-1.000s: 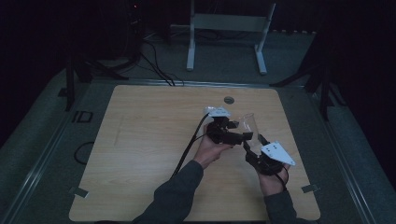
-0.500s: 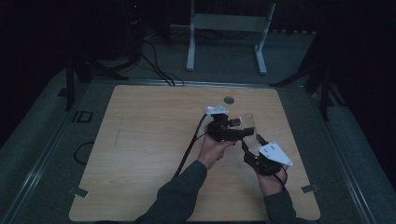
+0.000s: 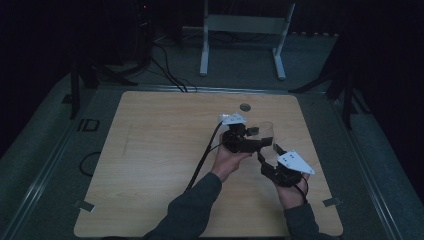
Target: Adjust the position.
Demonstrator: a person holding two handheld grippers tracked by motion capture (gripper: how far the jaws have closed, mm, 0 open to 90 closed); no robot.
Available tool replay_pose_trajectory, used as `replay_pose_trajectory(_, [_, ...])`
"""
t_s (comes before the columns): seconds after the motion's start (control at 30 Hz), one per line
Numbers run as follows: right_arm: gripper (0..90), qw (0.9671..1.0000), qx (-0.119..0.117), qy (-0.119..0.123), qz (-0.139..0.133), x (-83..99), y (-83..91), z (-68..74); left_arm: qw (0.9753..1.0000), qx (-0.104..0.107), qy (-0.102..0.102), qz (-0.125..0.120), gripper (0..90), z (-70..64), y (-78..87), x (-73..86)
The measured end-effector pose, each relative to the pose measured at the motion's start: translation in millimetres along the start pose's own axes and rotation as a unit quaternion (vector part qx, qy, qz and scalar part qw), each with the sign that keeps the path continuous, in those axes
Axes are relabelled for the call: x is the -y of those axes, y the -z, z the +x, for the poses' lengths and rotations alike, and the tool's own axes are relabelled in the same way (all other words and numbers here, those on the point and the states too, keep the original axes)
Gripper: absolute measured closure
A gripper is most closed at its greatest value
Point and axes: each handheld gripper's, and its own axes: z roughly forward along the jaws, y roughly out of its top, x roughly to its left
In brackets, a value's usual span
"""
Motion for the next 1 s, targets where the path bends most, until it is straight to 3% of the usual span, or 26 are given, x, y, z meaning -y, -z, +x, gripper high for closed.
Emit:
replay_pose_trajectory(0.23, [32.7,0.9998,-0.019,0.0,0.008,-2.7,-0.5,-3.0,0.9988,-0.027,-0.039,0.016,26.9,-7.0,-1.0,1.1])
replay_pose_trajectory(0.4, [38.2,0.9994,-0.029,-0.01,0.019,-1.6,-3.0,-4.8,0.9942,-0.056,-0.087,0.029,27.1,-16.9,-3.0,1.6])
replay_pose_trajectory(0.5, [40.2,0.9993,-0.03,-0.012,0.021,0.0,-3.8,-4.6,0.9923,-0.065,-0.101,0.031,27.1,-20.8,-3.7,2.1])
replay_pose_trajectory(0.8, [40.8,0.9994,-0.025,-0.019,0.014,1.6,-3.7,-3.7,0.9968,-0.043,-0.066,0.008,24.3,-20.1,-3.1,0.3])
replay_pose_trajectory(1.0, [40.8,0.9992,-0.027,-0.027,0.013,3.3,-4.5,-3.2,0.9984,-0.033,-0.046,-0.005,24.4,-19.7,-3.2,-0.1])
